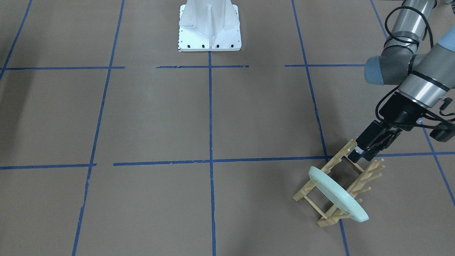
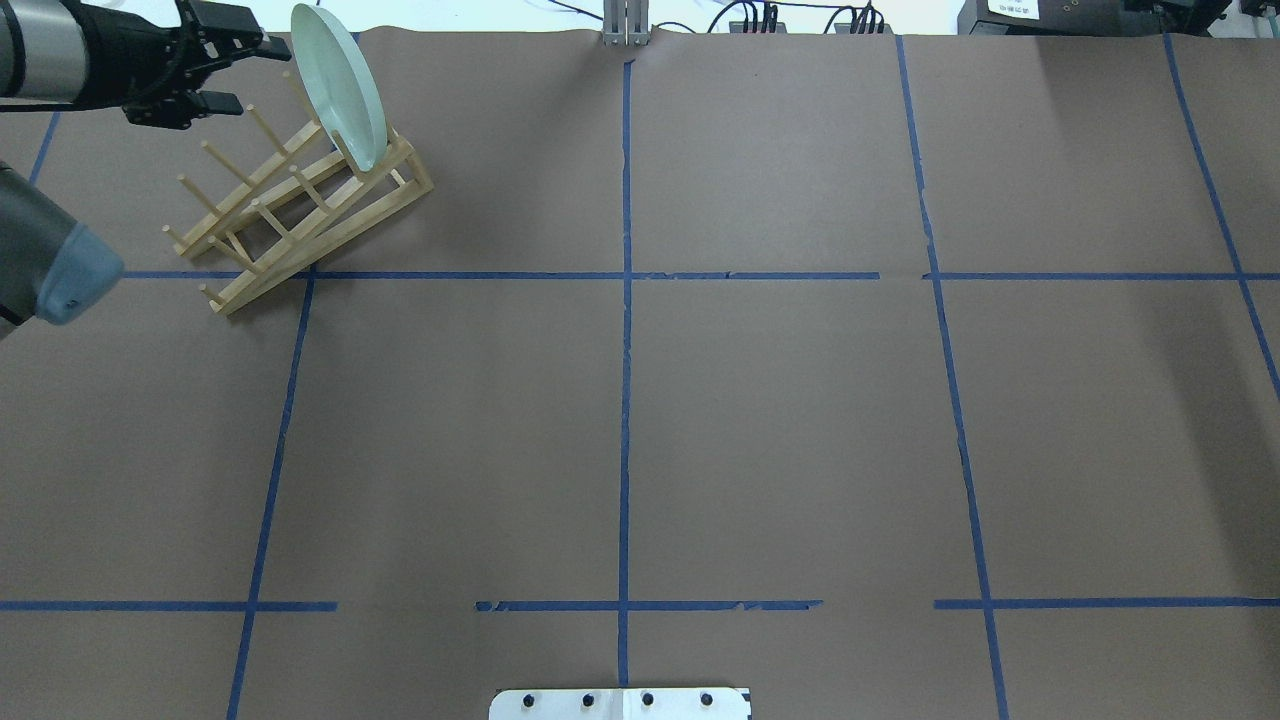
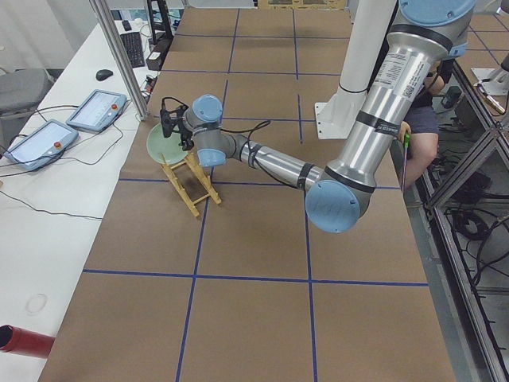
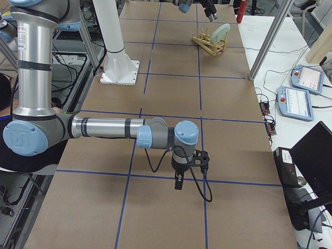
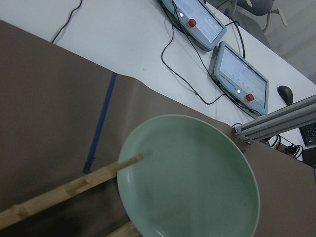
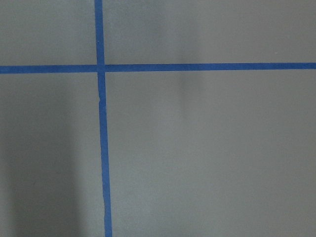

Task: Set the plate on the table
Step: 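Reach the left gripper to the green plate's rim and grasp it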

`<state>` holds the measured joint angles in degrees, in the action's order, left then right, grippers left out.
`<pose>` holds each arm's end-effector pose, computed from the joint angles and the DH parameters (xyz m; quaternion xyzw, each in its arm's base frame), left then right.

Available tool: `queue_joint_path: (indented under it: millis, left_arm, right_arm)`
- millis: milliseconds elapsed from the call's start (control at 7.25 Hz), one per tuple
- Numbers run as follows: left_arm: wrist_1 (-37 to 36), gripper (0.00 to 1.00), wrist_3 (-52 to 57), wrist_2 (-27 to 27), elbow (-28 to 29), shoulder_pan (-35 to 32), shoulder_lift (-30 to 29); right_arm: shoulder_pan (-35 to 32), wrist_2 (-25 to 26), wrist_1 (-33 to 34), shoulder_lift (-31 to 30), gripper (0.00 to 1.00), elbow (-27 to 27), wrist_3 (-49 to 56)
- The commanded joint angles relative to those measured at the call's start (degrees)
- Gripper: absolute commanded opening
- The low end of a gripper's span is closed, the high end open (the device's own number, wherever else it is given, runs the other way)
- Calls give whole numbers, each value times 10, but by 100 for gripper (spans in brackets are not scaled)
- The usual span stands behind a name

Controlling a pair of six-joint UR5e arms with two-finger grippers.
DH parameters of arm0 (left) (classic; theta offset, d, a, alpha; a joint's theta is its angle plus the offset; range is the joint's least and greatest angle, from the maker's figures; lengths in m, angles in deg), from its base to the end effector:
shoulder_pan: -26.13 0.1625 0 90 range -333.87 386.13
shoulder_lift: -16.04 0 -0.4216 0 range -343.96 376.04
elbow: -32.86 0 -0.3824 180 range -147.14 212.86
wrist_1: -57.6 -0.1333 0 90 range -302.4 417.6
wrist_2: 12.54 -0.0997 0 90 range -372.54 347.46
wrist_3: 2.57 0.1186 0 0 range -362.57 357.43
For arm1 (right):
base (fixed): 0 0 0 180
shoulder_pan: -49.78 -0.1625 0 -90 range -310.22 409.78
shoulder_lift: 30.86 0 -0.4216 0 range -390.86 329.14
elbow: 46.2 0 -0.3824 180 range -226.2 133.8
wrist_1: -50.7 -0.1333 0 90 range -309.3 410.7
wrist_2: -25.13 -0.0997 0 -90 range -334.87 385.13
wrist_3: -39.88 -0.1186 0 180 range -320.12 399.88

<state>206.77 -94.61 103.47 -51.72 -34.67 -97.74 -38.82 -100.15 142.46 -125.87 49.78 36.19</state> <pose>0.2503 -0.6145 0.3535 0.1464 0.6177 -0.2758 0.7218 0.0539 -0.4453 0.6742 -0.0200 -0.3024 0.0211 0.9527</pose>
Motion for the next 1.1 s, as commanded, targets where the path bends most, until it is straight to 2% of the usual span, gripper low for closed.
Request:
queue_joint_path:
  millis: [0, 276, 552, 966]
  left_arm:
    - [0, 100, -46, -23, 34, 13, -38]
    - [-5, 97, -46, -23, 69, 16, -75]
    - [-8, 81, -41, -23, 82, 16, -81]
    - [-8, 26, -42, -22, 83, 16, -81]
  right_arm:
    - [0, 0, 0, 0, 100, 0, 1]
    - [1, 0, 0, 0, 100, 0, 1]
    - [0, 0, 0, 0, 100, 0, 1]
    - [0, 0, 0, 0, 100, 0, 0]
